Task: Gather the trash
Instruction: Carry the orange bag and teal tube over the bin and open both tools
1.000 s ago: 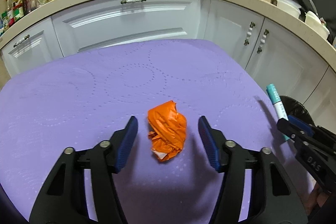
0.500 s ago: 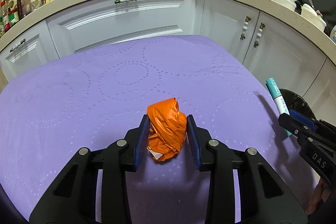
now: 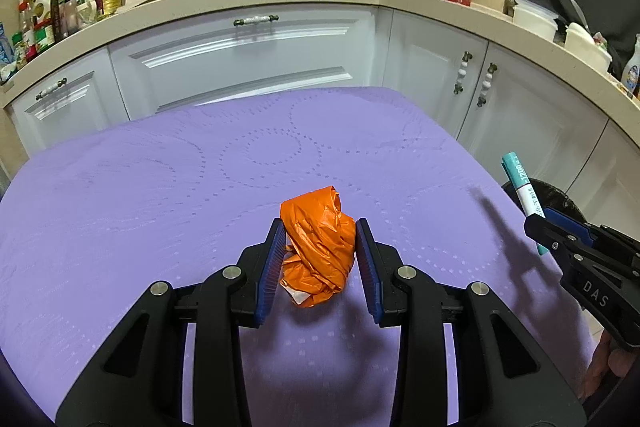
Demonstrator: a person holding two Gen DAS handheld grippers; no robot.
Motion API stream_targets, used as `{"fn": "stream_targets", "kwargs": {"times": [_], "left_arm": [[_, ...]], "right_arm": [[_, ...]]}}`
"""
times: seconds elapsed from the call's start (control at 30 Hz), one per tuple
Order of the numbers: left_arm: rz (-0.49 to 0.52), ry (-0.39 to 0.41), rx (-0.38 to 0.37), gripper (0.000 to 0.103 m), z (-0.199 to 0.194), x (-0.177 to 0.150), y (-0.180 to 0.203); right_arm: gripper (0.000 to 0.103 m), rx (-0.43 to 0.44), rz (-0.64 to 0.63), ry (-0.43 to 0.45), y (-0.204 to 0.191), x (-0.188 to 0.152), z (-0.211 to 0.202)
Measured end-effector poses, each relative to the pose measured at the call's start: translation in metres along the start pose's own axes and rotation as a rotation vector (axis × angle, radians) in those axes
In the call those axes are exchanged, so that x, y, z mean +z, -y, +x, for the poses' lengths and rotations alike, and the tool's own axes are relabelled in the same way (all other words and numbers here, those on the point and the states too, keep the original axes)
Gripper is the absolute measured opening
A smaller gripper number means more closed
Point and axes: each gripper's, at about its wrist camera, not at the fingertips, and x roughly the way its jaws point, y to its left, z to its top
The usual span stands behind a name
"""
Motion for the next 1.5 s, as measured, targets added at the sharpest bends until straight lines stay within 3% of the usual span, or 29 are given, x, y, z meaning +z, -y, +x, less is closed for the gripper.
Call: {"fn": "stream_targets", "kwargs": {"times": [0.63, 1.5], "left_arm": [[0.025, 0.078, -0.052, 0.034, -0.062, -0.009, 0.018], [0.199, 0.096, -0.240, 0.034, -0.057, -0.007, 0.152]], "right_arm": [[0.023, -0.051, 0.017, 0.069, 0.009, -0.013, -0.054], [0.023, -0.232, 0.179, 0.107, 0.117, -0.039, -0.098]]}}
